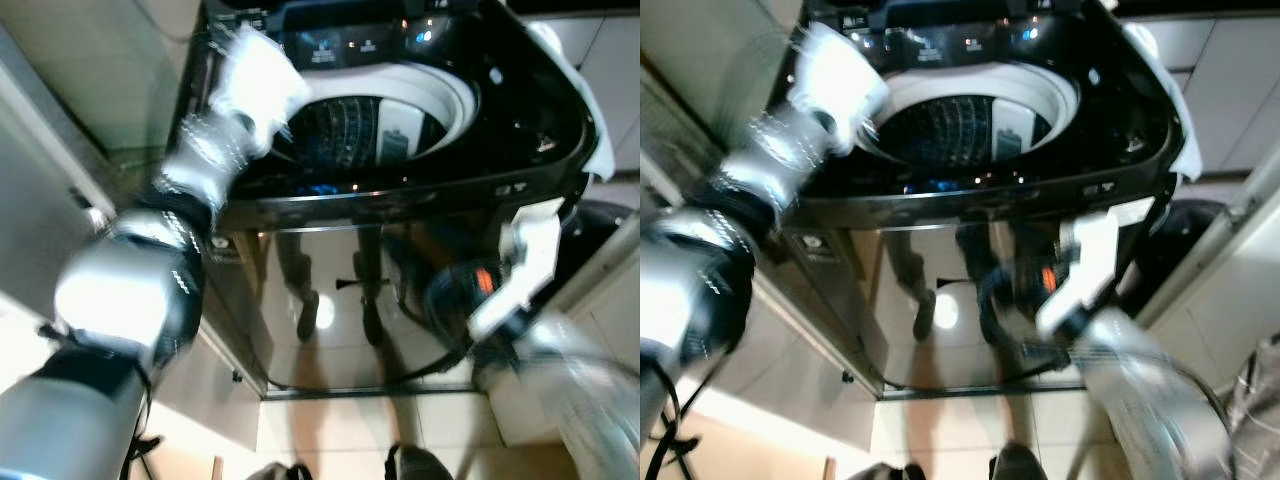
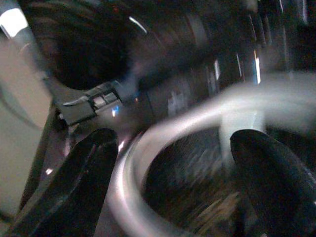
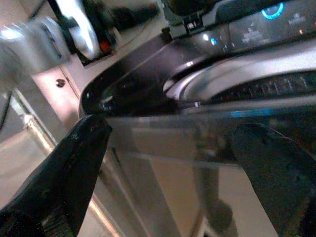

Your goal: Clothes washing

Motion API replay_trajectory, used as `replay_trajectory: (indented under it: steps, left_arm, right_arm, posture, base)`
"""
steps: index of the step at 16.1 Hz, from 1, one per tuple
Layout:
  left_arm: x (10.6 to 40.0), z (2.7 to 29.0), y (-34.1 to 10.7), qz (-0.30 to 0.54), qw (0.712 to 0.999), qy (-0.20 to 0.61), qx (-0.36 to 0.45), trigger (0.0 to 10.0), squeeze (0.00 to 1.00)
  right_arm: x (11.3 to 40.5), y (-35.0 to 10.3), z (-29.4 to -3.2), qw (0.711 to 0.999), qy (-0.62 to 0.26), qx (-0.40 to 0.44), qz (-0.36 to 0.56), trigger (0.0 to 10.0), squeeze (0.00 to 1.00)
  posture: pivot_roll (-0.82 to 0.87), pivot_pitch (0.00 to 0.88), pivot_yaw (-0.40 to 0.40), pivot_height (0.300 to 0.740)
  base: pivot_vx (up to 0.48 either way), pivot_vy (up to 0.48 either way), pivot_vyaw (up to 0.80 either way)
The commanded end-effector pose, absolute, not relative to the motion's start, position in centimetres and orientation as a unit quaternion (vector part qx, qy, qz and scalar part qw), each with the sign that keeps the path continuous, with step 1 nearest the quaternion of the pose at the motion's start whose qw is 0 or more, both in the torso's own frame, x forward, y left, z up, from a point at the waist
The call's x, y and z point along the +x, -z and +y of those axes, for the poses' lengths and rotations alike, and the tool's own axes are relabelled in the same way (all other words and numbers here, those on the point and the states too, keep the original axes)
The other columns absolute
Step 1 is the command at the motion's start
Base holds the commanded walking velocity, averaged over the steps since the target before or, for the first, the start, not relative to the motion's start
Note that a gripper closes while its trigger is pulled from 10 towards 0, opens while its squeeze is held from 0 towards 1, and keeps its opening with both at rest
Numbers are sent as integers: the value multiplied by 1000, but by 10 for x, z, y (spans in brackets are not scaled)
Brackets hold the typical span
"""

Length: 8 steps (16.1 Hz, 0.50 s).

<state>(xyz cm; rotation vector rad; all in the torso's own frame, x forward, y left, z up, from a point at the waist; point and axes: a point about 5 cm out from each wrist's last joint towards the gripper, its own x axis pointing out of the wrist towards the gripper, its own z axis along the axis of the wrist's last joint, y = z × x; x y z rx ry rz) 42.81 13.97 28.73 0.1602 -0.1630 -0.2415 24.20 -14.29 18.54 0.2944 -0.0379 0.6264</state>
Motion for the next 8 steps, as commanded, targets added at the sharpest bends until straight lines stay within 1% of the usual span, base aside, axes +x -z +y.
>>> replay_trajectory:
  steps: [1,2,3,4,5,6,7,8]
  left_arm:
    - [427,152,-309,-114,986,121,-18,10000,0]
    - [425,155,-323,-154,979,134,-13,10000,0]
    - [421,155,-332,-189,969,159,10,10000,0]
    - [410,153,-329,-237,941,227,79,10000,0]
    - [393,151,-306,-248,926,266,100,10000,0]
    - [379,147,-288,-246,919,283,122,10000,0]
    - [344,136,-251,-227,911,313,146,10000,0]
    - [315,126,-229,-208,913,323,140,10000,0]
  right_arm:
    - [249,-182,-139,939,-314,140,-22,10000,27]
    - [257,-181,-136,939,-315,136,-25,10000,27]
    - [264,-179,-133,939,-317,133,-27,10000,27]
    - [273,-174,-128,938,-324,123,-30,10000,20]
    - [279,-169,-126,943,-312,116,-33,10000,24]
    - [283,-167,-127,948,-292,119,-36,10000,16]
    - [288,-163,-130,957,-261,118,-40,10000,20]
    - [290,-159,-133,967,-230,98,-51,10000,16]
  posture:
    - [-295,0,111,740]
    - [-271,0,105,740]
    - [-243,0,92,740]
    - [-209,0,79,740]
    - [-177,0,63,740]
    - [-167,0,58,740]
    - [-143,0,42,740]
    - [-125,0,40,740]
  base:
    - [0,0,0]
    - [0,0,0]
    - [0,0,0]
    - [0,0,0]
    - [0,0,0]
    - [0,0,0]
    - [0,0,0]
    - [0,0,0]
